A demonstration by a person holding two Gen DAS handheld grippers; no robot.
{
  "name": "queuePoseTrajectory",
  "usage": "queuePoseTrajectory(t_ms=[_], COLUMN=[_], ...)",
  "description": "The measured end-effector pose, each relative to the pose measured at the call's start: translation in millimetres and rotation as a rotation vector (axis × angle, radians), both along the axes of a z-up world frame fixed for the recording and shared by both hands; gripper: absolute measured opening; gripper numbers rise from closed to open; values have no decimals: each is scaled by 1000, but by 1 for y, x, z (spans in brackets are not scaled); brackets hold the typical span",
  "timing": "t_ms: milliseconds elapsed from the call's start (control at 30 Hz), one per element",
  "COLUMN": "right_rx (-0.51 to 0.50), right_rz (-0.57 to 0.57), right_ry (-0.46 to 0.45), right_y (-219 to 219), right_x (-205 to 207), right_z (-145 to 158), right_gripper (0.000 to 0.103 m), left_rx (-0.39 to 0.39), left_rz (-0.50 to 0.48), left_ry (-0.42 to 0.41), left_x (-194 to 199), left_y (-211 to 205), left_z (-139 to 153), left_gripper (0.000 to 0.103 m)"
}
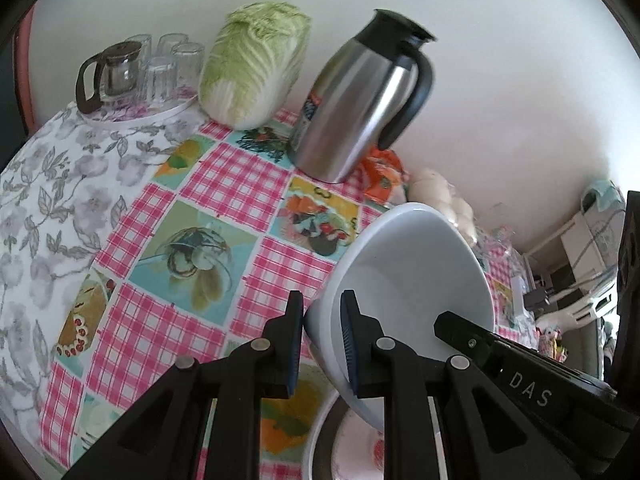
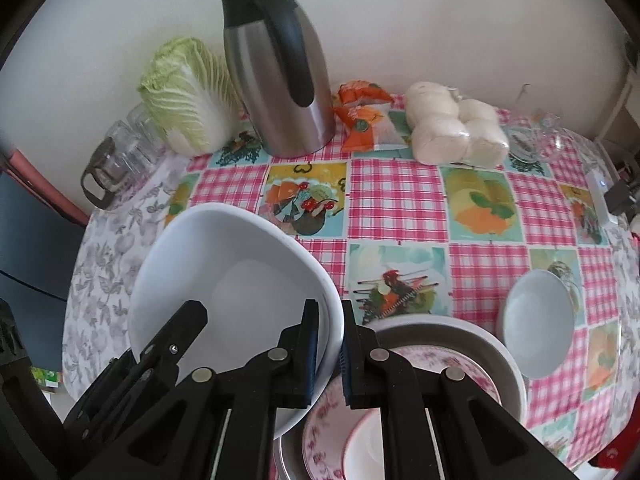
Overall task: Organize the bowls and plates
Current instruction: 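Lift the white square bowl and carry it over the basin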
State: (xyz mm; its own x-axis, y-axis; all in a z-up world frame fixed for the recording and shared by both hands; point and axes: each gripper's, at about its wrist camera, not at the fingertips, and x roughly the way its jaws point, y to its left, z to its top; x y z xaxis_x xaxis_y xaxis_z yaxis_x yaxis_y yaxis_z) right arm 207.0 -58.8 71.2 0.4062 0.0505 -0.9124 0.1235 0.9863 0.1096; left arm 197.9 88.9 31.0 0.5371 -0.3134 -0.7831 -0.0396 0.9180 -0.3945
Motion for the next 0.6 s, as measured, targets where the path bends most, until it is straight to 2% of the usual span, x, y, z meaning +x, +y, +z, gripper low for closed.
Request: queuePoseTrajectory(t_ms=[367,500,600], right_rx=[55,48,60], right_rz=[-22,-28,-42], right_ry=[-28,-51,-81], right_y=[-28,-36,-43], right_x=[-44,-64,-80], right_z=[23,32,36], right_gripper=[12,12,12], left_rx=[52,86,83], left_rz=[-59,-80,-98], left_ry=[-60,-75,-77], left_x=[-40,-57,-65], left_y=[-26,-39,-45], left_z=[33,35,34], left_gripper=[19,19,19])
